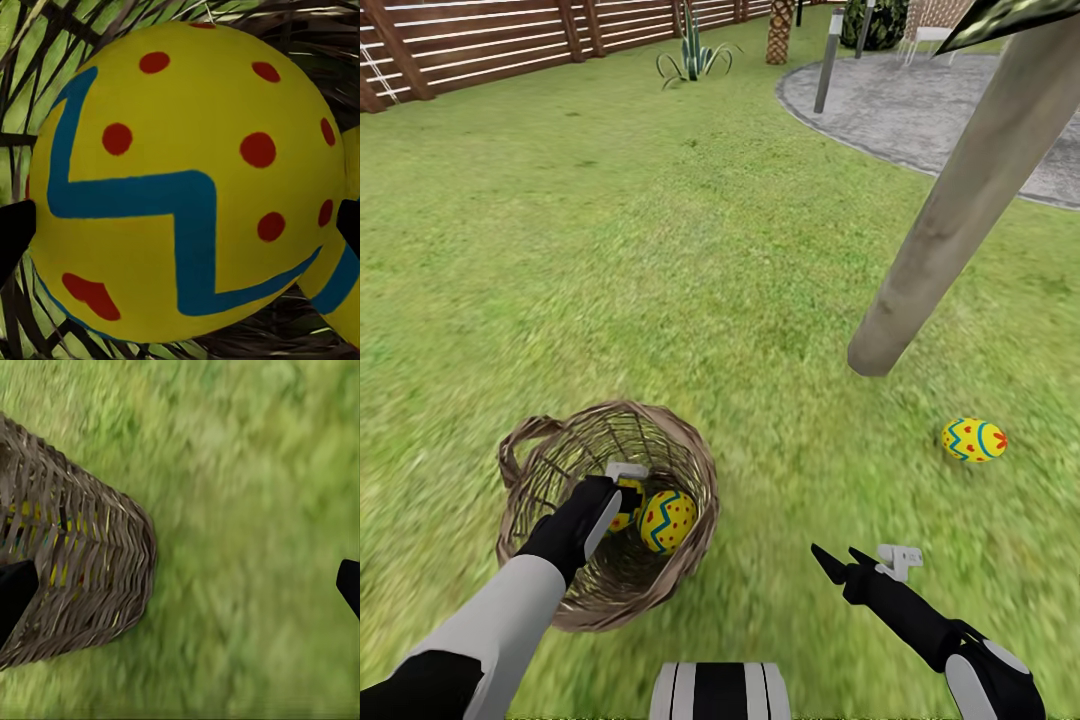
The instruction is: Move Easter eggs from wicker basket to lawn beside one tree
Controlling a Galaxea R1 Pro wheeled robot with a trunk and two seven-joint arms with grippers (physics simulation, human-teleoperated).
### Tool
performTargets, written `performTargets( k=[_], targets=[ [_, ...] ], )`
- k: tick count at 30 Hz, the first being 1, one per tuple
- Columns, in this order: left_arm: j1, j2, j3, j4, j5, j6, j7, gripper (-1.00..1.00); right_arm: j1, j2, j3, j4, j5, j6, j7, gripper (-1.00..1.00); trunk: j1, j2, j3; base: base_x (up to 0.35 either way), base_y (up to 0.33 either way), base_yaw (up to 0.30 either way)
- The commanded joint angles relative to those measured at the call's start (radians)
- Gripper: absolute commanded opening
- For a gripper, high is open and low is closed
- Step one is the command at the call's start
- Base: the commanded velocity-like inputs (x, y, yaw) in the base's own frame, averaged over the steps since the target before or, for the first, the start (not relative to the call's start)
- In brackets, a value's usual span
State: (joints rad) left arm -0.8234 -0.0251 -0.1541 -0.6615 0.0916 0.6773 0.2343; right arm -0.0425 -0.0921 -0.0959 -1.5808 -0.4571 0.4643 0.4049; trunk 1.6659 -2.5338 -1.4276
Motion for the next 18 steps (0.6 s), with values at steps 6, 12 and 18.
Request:
performTargets(
  k=[6,12,18],
  targets=[
    [0.0,0.001,-0.003,-0.001,0.01,0.004,0.01,1.0,0.0,0.0,-0.002,-0.001,-0.008,0.009,0.002,1.0,0.0,-0.001,-0.005,0.0,0.0,0.0],
    [0.0,0.001,-0.002,-0.001,0.01,0.004,0.012,1.0,0.0,0.0,-0.002,-0.001,-0.008,0.009,0.002,1.0,0.0,-0.001,-0.005,0.0,0.0,0.0],
    [0.0,0.001,-0.002,-0.001,0.01,0.004,0.013,1.0,0.0,0.0,-0.001,-0.001,-0.008,0.01,0.002,1.0,0.002,-0.001,-0.016,0.0,0.0,0.0]
  ],
)
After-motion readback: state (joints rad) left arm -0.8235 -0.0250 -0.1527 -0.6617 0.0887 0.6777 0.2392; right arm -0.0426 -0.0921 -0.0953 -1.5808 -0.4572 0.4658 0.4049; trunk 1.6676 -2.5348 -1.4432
